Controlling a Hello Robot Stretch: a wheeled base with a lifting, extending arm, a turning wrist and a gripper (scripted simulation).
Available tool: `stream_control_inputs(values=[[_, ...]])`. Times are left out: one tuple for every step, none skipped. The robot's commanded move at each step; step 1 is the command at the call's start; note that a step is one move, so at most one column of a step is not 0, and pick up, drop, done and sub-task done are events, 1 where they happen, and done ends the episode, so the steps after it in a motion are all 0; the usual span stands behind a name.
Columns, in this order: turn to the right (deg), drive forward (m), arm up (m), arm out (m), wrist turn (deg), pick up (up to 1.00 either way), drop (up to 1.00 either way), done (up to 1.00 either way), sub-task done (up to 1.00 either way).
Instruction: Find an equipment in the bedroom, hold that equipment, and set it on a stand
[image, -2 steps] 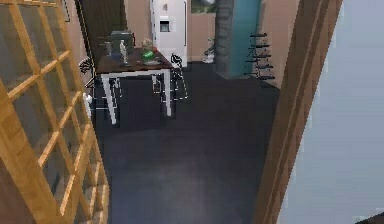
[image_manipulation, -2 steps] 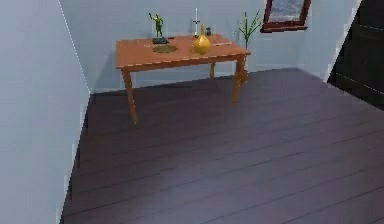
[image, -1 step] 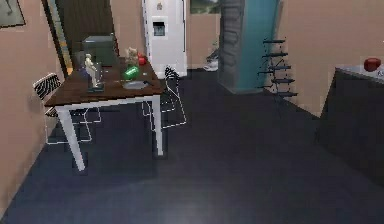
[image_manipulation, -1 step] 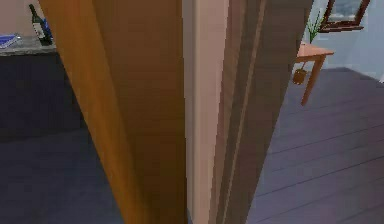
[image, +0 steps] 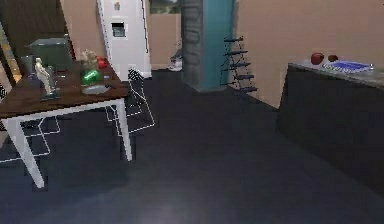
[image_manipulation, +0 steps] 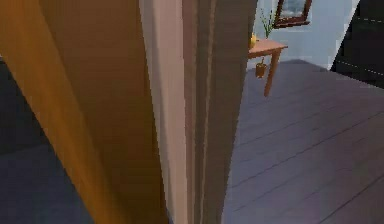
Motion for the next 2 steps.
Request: stream_control_inputs(values=[[0.0,1.00,0.00,0.00,0.0,0.00,0.00,0.00,0.00],[0.0,0.40,0.00,0.00,0.0,0.00,0.00,0.00,0.00]])
